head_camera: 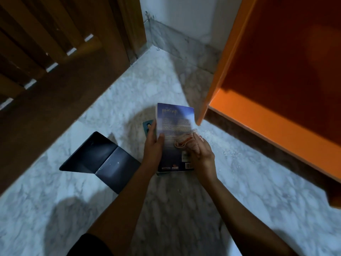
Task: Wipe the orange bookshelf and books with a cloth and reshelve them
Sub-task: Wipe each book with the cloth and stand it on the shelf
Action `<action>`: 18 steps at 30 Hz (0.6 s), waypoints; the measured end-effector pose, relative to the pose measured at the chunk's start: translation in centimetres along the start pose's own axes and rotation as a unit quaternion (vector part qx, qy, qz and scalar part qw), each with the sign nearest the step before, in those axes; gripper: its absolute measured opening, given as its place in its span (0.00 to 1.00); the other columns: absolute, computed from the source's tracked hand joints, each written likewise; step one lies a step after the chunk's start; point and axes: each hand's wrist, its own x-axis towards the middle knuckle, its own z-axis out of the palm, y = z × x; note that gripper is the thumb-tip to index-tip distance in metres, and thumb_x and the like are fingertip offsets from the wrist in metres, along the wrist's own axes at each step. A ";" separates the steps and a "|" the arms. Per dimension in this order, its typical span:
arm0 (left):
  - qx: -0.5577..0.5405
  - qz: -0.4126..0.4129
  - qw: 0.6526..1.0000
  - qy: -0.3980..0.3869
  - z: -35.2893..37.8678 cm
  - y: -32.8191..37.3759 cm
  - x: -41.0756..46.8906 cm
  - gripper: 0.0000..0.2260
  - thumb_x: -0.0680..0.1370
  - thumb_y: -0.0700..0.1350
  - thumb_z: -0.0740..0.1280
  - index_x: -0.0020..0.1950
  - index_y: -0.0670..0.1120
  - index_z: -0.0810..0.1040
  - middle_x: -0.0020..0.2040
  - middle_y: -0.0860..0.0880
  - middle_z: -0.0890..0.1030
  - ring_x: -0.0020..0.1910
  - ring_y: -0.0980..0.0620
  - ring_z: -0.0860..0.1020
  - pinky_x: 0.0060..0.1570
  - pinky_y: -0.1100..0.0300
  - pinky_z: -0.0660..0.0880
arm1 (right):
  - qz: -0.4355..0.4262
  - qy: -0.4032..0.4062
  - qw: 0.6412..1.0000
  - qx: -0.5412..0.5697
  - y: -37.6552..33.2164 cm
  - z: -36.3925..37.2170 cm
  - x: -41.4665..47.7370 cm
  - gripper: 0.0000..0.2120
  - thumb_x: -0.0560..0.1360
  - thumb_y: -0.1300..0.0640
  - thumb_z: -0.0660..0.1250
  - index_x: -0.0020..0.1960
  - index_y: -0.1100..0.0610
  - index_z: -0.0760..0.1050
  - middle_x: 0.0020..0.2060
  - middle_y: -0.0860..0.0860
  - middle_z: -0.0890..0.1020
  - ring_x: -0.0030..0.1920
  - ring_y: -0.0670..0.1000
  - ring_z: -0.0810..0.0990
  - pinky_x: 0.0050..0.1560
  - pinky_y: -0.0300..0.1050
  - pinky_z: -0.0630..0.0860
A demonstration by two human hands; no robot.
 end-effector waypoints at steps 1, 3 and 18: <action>0.001 0.011 1.000 -0.002 0.2 1.0 -0.4 0.22 0.81 0.41 0.60 0.74 0.53 0.61 0.66 0.47 0.73 0.60 0.50 0.76 0.51 0.60 0.77 | -0.018 0.012 1.000 0.013 -0.6 -0.5 -0.1 0.10 0.79 0.62 0.60 0.47 0.55 0.80 0.47 0.44 0.81 0.51 0.45 0.79 0.51 0.39 0.73; 0.001 0.023 1.000 -0.001 0.8 2.8 -1.4 0.22 0.80 0.44 0.62 0.73 0.54 0.62 0.67 0.48 0.72 0.62 0.48 0.75 0.53 0.58 0.76 | -0.024 0.070 0.997 0.020 -1.2 -1.3 -0.3 0.13 0.80 0.53 0.61 0.56 0.61 0.76 0.49 0.53 0.80 0.51 0.49 0.80 0.52 0.45 0.77; -0.052 0.124 0.983 -0.129 -1.9 18.6 -18.1 0.22 0.79 0.34 0.61 0.63 0.61 0.72 0.66 0.43 0.75 0.64 0.43 0.75 0.66 0.44 0.68 | -0.141 0.047 0.989 -0.013 -18.8 -4.9 -7.7 0.21 0.76 0.39 0.53 0.69 0.34 0.59 0.74 0.52 0.58 0.74 0.50 0.56 0.72 0.57 0.60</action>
